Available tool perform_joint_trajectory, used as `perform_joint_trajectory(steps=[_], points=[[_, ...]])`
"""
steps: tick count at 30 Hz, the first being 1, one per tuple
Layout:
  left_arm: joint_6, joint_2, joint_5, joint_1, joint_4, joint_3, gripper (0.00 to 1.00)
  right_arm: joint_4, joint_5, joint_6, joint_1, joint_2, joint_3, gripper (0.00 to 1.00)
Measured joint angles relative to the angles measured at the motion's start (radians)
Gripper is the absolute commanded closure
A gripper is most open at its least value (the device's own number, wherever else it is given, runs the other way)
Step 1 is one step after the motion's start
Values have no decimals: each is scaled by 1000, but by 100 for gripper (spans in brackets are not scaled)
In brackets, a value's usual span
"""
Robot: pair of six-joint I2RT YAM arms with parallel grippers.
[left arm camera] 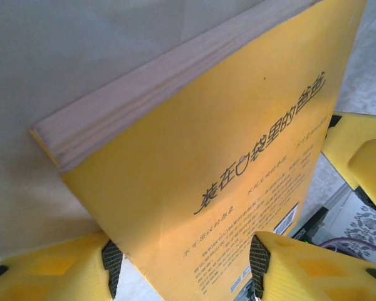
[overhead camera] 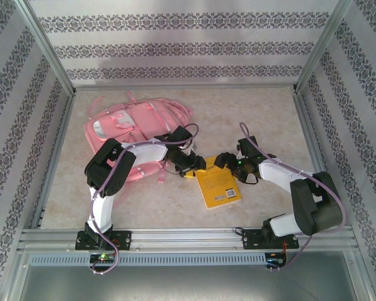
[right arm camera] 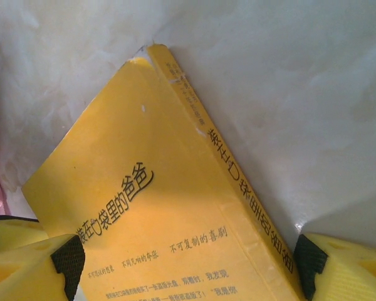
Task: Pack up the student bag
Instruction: Adjust the book at the center of the table, then pick up the book from the center of the table.
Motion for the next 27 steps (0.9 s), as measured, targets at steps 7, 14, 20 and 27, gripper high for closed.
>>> perform_joint_trajectory(steps=[7,14,20,27], points=[[-74,-29,8,4,131,-67,47,0,1,4,-6,8,0,14],[-114,-83,25,4,176,-77,48,0,7,4,-6,11,0,15],[-158,-109,50,3,253,-89,53,0,7,3,-6,12,0,15],[-122,-74,44,-5,243,-74,74,0,7,3,-6,12,0,15]])
